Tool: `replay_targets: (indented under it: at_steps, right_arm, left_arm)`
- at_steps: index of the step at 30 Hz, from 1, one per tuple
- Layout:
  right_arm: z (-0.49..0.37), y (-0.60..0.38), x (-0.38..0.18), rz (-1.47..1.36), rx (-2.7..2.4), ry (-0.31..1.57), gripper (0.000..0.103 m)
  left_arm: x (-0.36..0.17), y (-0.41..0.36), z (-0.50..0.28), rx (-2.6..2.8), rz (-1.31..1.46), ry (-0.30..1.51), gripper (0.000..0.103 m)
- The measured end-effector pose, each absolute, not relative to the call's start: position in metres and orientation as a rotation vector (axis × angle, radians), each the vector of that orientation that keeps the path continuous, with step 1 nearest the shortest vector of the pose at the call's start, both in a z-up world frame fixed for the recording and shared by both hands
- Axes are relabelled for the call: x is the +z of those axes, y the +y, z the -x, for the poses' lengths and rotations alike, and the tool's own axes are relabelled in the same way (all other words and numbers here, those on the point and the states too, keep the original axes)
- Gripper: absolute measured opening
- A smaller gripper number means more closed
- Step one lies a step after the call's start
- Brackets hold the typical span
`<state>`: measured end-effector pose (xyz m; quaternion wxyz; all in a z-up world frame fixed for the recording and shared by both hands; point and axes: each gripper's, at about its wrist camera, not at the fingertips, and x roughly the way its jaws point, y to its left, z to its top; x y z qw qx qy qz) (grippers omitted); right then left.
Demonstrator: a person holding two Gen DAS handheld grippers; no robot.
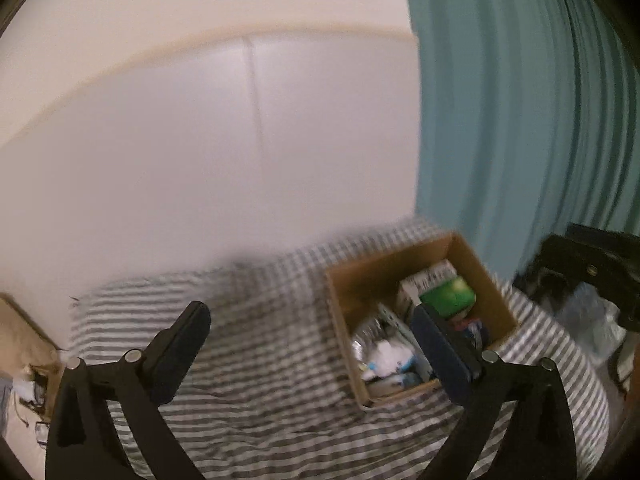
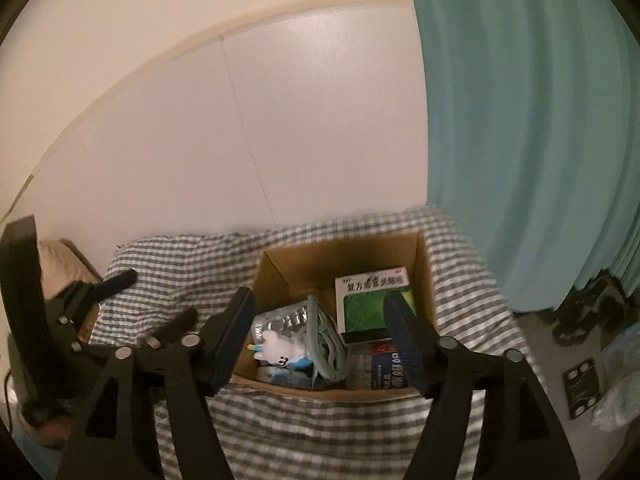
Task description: Organize objects
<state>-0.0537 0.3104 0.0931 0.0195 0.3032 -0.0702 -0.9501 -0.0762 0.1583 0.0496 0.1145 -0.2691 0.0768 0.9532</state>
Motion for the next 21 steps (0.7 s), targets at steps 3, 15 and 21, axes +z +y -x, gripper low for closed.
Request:
replay_targets:
  at_steps: [3,15,21]
  right_arm:
    - [0.024,0.295,0.127,-0.827,-2.994,-0.146,0.09]
    - [-0.052,0.236,0.173,-0.562,-3.092,0.125,0.103]
    - [-0.036,0.235,0.12,-0.584,-3.112,0.067,0.103]
  left_arm:
    - [0.082,0.137,0.051,2.846,0.724,0.186,0.103]
    - [0.103,0.083,-0.013,3.038,0.595,0.048,0.103]
    - [0.059,0.082,-0.015,3.1,0.602,0.03,0.103]
